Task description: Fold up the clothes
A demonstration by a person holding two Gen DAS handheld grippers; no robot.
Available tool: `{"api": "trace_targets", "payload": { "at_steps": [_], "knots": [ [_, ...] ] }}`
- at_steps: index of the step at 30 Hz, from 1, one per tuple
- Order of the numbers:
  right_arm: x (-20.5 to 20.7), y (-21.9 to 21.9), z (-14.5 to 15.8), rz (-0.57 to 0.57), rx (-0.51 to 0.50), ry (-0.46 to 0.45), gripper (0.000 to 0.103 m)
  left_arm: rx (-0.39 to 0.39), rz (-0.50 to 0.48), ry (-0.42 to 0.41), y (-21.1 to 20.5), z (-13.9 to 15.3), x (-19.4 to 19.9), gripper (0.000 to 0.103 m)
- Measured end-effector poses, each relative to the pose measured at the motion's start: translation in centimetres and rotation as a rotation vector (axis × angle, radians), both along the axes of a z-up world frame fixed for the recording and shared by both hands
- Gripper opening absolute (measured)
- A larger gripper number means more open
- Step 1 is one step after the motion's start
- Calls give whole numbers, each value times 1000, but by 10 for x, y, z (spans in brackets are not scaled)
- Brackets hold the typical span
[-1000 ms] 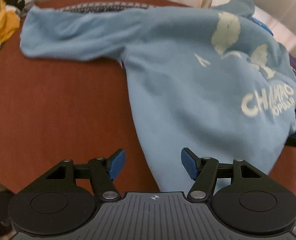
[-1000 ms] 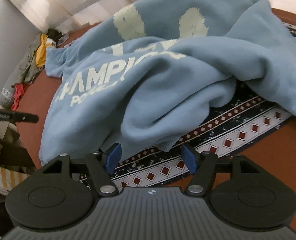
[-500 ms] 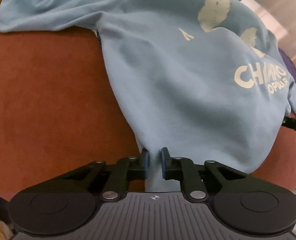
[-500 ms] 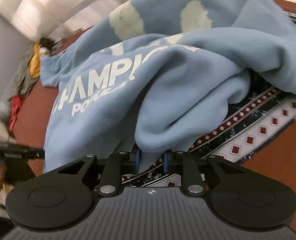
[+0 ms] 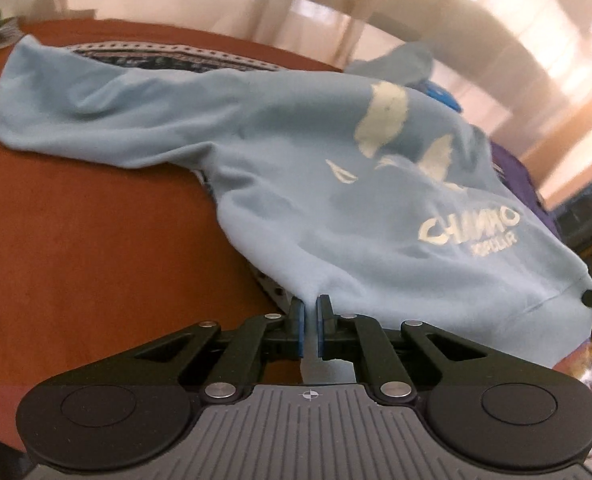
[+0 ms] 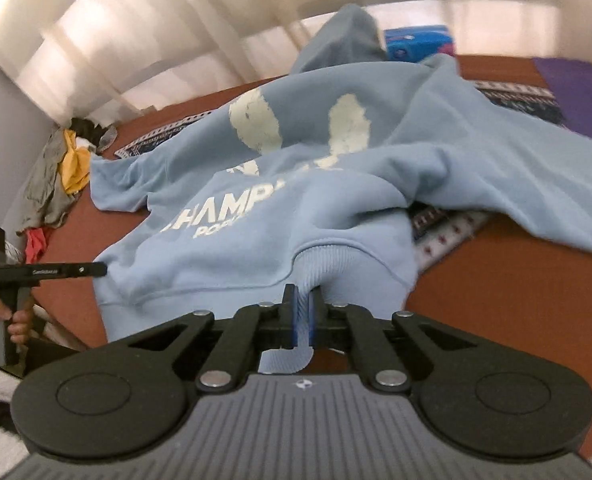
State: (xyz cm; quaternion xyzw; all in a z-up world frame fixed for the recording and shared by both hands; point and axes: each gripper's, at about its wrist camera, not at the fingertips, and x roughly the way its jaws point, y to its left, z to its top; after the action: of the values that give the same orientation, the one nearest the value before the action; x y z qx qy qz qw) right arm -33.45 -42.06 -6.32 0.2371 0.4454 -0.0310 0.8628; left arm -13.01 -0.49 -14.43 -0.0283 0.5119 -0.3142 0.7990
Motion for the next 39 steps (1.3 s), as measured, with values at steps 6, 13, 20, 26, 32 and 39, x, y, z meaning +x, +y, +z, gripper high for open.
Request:
{"api": "trace_targets", "payload": {
  "at_steps": [6,13,20,26,32,39],
  "knots": [
    [-21,25,-26,-21,46,133,5,100,-79,31,-8,-31,-9,3],
    [22,32,-40,-12,28,106,5,90,-81,32,-1,-31,-4,19],
    [93,9,-27,-41,-53,-3,5,82,-57,-63,-17,-10,4,14],
    [164,-14,-45,-68,-116,13,5,84,-160,-113,-30,17,-24,30],
    [199,-17,-91,-65,-119,114,5,103,-318,-144,-60,29,-73,58],
    [208,-11,-102,-50,-132,130,5,227,-507,-198,-102,1,-126,58]
  ]
}}
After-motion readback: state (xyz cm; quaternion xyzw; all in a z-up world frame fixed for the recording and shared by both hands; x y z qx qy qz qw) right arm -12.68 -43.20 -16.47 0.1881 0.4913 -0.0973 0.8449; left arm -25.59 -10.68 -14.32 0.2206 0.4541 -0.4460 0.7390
